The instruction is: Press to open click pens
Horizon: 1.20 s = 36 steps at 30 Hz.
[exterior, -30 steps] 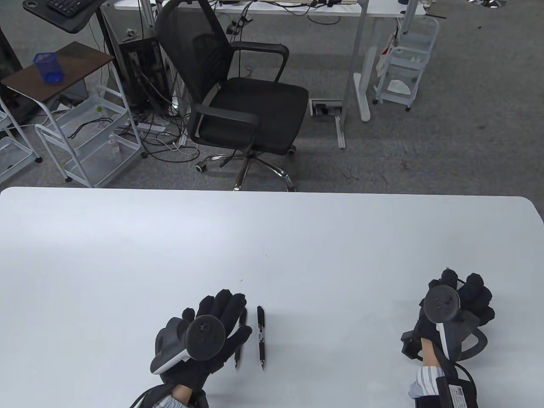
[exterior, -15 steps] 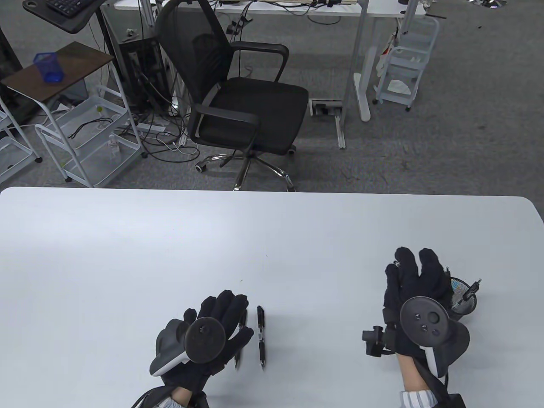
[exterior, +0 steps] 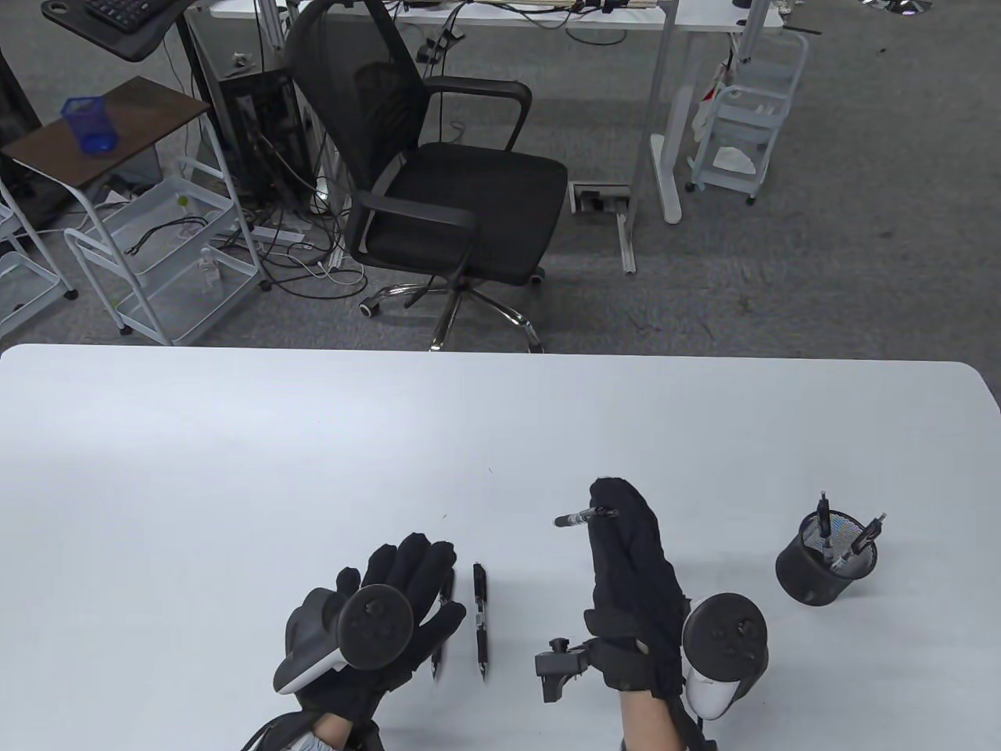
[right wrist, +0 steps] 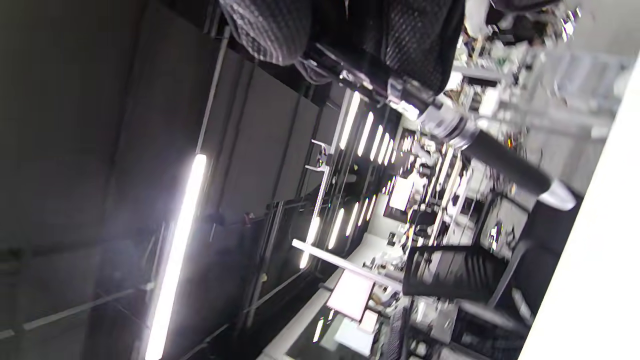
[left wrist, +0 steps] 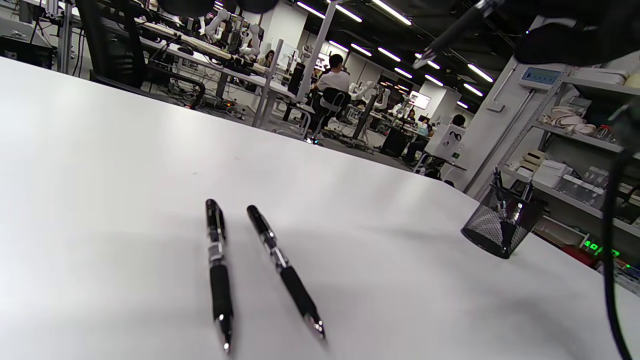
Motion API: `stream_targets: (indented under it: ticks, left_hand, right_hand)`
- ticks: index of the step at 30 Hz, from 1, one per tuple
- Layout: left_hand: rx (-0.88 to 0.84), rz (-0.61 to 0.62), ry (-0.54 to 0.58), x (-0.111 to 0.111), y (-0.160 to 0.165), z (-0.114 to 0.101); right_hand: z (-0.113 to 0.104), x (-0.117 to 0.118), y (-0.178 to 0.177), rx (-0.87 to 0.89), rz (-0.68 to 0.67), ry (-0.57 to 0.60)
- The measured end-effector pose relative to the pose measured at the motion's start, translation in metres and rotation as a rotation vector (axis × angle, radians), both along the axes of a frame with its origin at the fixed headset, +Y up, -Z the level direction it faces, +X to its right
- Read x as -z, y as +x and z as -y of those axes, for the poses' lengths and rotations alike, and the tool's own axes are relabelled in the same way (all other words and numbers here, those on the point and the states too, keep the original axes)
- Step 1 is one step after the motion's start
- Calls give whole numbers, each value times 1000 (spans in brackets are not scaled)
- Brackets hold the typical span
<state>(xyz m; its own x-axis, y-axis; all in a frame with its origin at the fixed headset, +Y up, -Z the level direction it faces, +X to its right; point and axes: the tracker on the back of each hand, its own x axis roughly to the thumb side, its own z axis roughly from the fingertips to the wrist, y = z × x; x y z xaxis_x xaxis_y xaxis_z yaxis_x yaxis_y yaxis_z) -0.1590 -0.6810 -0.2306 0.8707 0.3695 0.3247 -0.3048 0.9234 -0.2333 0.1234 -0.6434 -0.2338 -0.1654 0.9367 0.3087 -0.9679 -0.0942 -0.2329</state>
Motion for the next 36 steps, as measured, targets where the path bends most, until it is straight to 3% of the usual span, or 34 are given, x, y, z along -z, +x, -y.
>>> stream_targets:
  ticks: [5,15,27,36]
  left_hand:
    - [-4,2,7,-1,-1,-1]
    - [13,-8,13,-1,0,-1]
    - [35,-10,14,-1,3,1]
    - [42,-6,13,-2,4,2]
  right_hand:
    - [25,13,-5,93,-98,-83]
    - [47,29,-3,264,-201,-174]
    - [58,32,7,425,-267,-274]
    - [68,37,-2,657,-493,-302]
